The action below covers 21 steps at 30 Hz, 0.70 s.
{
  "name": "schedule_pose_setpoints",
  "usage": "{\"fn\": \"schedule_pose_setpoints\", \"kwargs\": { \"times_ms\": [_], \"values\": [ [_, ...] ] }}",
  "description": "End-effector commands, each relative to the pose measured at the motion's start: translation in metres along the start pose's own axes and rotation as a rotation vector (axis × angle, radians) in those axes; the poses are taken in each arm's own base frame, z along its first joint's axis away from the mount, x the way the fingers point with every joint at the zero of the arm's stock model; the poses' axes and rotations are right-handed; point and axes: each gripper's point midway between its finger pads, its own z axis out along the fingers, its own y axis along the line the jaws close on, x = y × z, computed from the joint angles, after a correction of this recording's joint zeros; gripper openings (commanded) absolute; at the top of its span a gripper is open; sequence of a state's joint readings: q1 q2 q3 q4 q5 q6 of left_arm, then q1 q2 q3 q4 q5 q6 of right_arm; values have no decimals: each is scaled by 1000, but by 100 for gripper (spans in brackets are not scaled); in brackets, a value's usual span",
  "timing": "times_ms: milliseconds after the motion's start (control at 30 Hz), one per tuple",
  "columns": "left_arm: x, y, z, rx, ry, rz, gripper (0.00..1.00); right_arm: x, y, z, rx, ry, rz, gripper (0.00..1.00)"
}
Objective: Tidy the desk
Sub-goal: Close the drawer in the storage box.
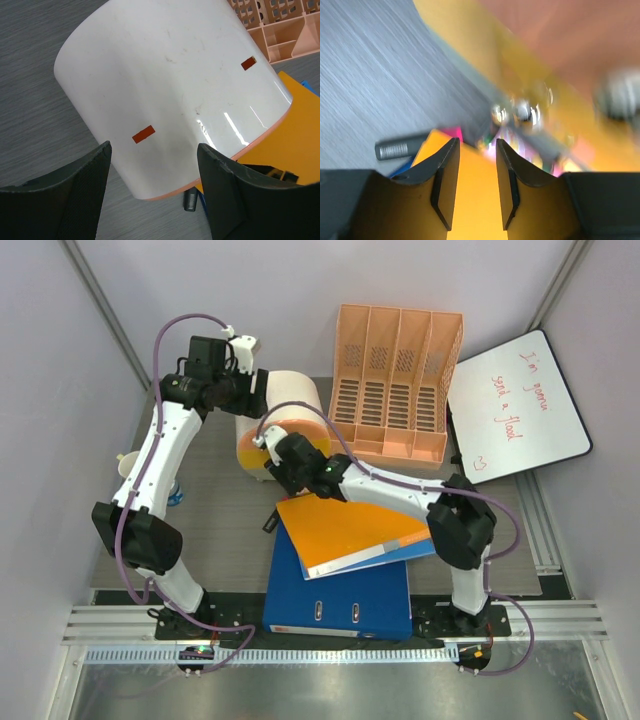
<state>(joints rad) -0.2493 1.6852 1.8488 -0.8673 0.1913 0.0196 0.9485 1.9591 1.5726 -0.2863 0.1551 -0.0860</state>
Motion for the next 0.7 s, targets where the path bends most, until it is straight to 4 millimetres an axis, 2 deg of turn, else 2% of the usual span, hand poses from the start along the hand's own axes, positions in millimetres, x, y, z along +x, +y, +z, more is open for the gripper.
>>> {"fn": "schedule_pose_setpoints", "kwargs": {
  "times_ms": [0,33,67,100,167,300,333,467,533,667],
  "values": [
    [-22,-6,-20,10,-92,19,70,0,-14,-43,157,-83,196,40],
    [-23,-6,-21,15,-97,12,70,-6,-18,-49,192,-132,245,40],
    [-24,-8,-23,23,-102,9,70,13,-23,-47,243,-113,249,40],
    [-25,-10,-24,30,-105,9,70,7,-20,-46,254,-158,271,40],
    [-25,-10,-25,31,-102,6,70,16,-23,-41,301,-169,285,39],
    [-23,-9,-27,25,-94,6,70,8,-20,-24,339,-229,314,39],
    [-22,-9,-27,25,-94,7,70,12,-18,-16,345,-226,312,39],
    [-20,-9,-25,24,-88,10,70,6,-15,-4,352,-273,330,38],
    [-20,-8,-25,20,-87,14,70,-4,-16,-2,358,-301,342,38],
    [-18,-7,-23,16,-85,22,70,-5,-16,3,375,-323,346,36]
  ]
}}
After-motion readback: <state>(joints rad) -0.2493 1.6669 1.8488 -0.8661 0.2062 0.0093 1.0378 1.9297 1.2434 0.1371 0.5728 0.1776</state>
